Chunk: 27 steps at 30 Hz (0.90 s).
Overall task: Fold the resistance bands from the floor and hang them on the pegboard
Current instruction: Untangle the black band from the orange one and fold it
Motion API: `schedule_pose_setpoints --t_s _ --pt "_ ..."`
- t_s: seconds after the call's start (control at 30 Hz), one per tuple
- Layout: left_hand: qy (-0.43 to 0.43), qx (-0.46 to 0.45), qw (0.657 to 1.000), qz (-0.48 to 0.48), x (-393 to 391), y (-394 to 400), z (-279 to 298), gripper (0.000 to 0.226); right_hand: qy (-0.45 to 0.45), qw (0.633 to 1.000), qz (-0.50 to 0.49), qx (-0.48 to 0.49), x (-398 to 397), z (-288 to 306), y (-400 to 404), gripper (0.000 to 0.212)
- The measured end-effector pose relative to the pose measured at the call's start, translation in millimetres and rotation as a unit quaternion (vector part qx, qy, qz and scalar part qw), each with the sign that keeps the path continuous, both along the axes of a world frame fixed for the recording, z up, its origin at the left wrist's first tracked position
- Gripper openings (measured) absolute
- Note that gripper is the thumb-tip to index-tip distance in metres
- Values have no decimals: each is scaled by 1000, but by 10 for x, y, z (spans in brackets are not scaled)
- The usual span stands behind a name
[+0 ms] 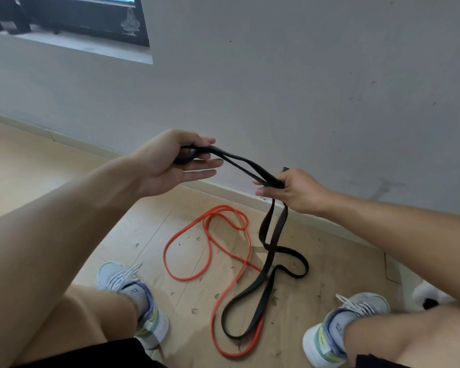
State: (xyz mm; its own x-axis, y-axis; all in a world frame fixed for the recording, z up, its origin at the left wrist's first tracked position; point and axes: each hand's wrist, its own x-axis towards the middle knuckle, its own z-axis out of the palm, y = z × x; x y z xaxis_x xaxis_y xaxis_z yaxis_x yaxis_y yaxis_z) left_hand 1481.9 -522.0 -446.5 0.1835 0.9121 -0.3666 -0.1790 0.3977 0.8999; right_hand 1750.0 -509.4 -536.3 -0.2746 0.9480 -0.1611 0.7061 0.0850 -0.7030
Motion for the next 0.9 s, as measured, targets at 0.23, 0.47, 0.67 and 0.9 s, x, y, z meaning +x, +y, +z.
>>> schedule_pose_setpoints --t_s 0.23,0.47,0.67,0.9 --pt "-29 38 997 -59 194 -138 111 25 39 998 38 -18 -77 -16 -49 23" --pt "-94 83 989 73 -31 74 123 25 -65 993 85 -46 -73 16 -24 25" --pt "40 38 998 2 -434 266 -60 28 -69 997 16 -16 107 -86 -8 20" --pt "533 25 795 -287 -591 272 -493 46 77 996 -47 -13 -27 246 -52 18"
